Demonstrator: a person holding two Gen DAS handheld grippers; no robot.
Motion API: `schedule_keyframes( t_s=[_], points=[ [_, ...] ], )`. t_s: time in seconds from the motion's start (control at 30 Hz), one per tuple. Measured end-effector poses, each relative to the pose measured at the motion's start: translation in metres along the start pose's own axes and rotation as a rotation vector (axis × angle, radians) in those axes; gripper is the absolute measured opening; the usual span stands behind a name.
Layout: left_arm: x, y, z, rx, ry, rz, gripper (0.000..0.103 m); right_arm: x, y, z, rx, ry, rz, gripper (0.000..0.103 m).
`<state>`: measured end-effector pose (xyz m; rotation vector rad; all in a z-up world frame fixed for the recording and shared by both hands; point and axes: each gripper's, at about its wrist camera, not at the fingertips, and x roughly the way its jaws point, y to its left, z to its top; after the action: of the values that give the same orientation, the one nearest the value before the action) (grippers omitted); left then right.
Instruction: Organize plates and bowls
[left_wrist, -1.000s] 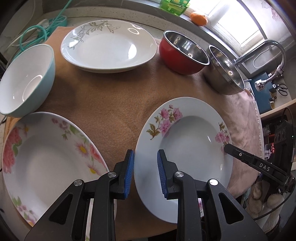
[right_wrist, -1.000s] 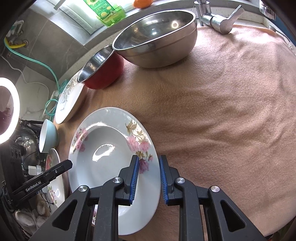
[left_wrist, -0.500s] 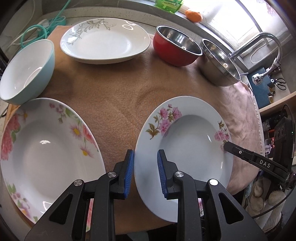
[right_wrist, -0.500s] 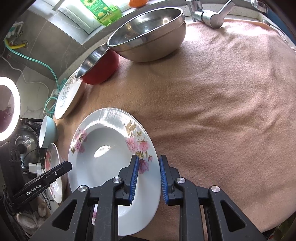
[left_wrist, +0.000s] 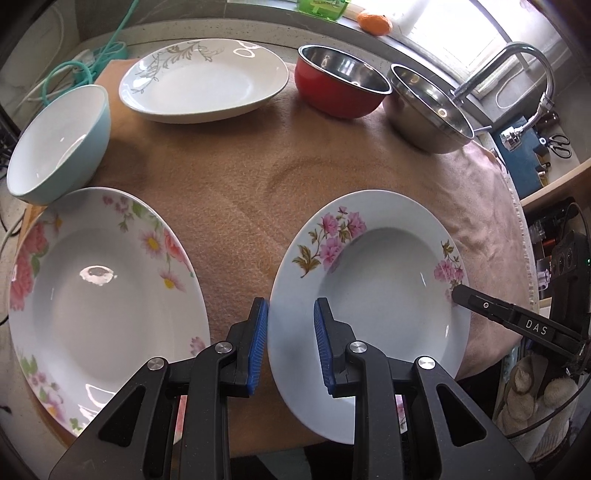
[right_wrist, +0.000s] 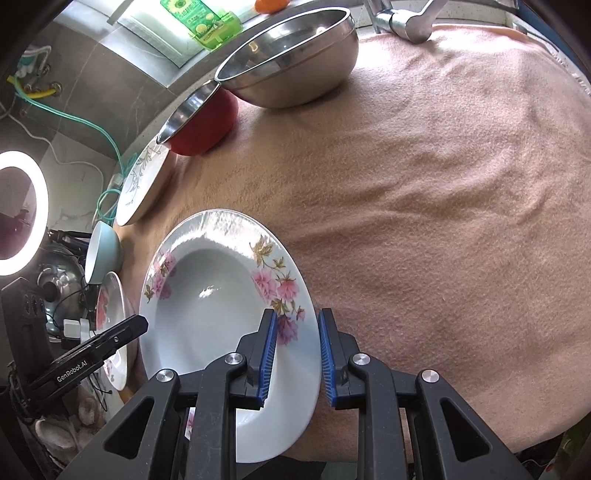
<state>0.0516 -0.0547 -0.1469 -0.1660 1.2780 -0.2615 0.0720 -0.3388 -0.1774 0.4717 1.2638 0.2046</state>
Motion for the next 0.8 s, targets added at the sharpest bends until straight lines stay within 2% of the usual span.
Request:
schedule_keyframes(
  t_s=[0.2,0.5,0.8],
  points=[
    [0.001,-0.001,-0.003,0.003,-0.005,0.005,0.024,-0.001,-0.002,-0.002,0.012,0.0,0.017,0.021],
    [0.0,0.003,-0.007,-0.001,-0.022,-0.02,0.024,0.001,0.004,-0.001,-0.006,-0.007,-0.013,0.021],
    [0.001,0.017,-0.007,-0.061,0.011,-0.104,0.023,0.002,0.005,-0.001,0.005,-0.008,-0.021,0.021]
  ],
)
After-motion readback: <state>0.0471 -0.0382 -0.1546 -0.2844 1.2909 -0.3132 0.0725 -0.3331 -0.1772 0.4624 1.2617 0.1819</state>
